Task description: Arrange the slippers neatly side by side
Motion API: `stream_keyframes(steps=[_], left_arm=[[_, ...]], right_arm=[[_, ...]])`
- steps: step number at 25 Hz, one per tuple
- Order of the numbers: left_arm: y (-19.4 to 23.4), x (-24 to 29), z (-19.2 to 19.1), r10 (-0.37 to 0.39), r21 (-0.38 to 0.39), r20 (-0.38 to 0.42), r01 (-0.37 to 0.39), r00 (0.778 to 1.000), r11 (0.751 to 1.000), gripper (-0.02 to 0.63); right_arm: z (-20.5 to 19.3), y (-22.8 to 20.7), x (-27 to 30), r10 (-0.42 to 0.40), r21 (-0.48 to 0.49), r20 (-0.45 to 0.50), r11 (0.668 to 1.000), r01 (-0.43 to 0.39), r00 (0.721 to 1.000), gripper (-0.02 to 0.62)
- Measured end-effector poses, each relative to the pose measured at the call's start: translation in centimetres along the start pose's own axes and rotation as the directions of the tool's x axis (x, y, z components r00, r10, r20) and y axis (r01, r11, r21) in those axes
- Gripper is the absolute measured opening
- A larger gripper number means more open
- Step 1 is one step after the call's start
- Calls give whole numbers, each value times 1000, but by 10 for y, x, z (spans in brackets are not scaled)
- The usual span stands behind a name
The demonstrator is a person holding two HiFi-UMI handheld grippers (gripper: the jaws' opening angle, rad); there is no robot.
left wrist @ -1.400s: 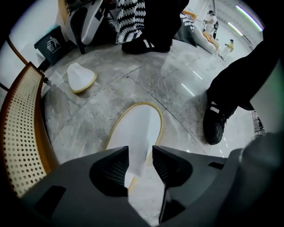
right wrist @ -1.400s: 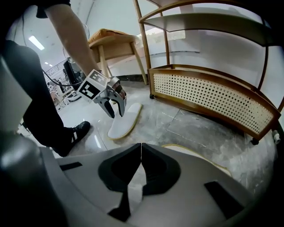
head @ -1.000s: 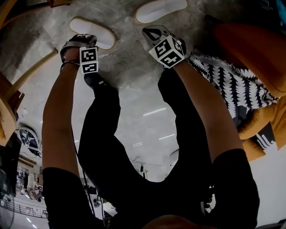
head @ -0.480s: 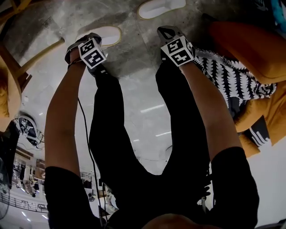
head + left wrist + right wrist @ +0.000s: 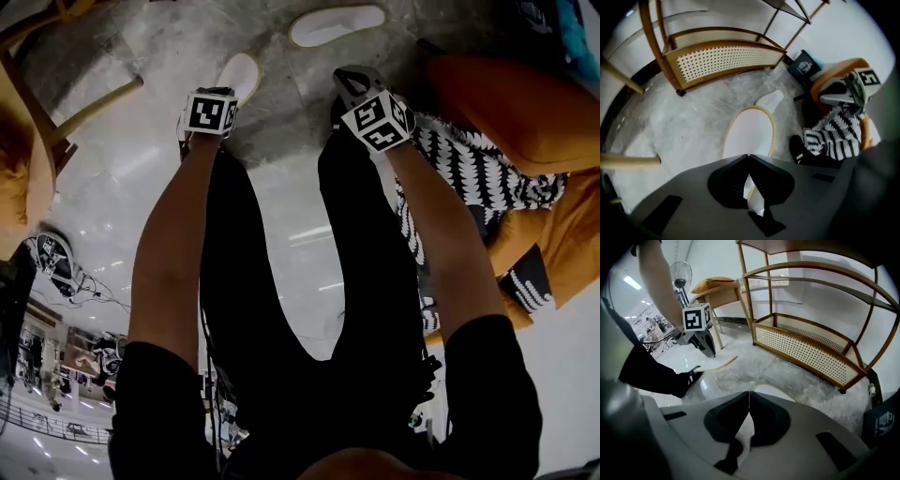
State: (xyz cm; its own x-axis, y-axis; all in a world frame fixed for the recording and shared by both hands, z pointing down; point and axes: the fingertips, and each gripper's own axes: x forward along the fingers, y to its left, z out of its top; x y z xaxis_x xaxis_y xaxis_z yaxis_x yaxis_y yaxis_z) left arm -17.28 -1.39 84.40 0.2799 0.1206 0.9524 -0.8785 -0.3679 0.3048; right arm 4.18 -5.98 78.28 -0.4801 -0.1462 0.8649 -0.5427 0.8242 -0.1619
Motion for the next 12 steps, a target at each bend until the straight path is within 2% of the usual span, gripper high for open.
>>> stream_keyframes(steps=[2, 5, 7, 9, 12], left_arm=[[-5, 4, 3, -8, -132, 31, 12, 1000, 991, 21], [-10, 13, 11, -9, -294, 84, 34, 996, 955, 21], [-10, 20, 18, -7, -396, 121, 55, 993, 916, 21], [-9, 28, 22, -1, -494, 155, 78, 988, 866, 21], [-8, 40, 25, 19, -598, 187, 98, 982, 795, 21]], right_arm=[[7, 3, -1, 18, -16, 18, 1000, -17, 1000, 32], [14, 3, -1, 27, 2, 53, 1000, -27, 998, 32], [15, 0, 1, 22, 27, 63, 999, -24, 998, 32], [11, -3, 4, 17, 54, 65, 998, -21, 998, 32], [5, -6, 5, 17, 91, 76, 996, -24, 997, 32]])
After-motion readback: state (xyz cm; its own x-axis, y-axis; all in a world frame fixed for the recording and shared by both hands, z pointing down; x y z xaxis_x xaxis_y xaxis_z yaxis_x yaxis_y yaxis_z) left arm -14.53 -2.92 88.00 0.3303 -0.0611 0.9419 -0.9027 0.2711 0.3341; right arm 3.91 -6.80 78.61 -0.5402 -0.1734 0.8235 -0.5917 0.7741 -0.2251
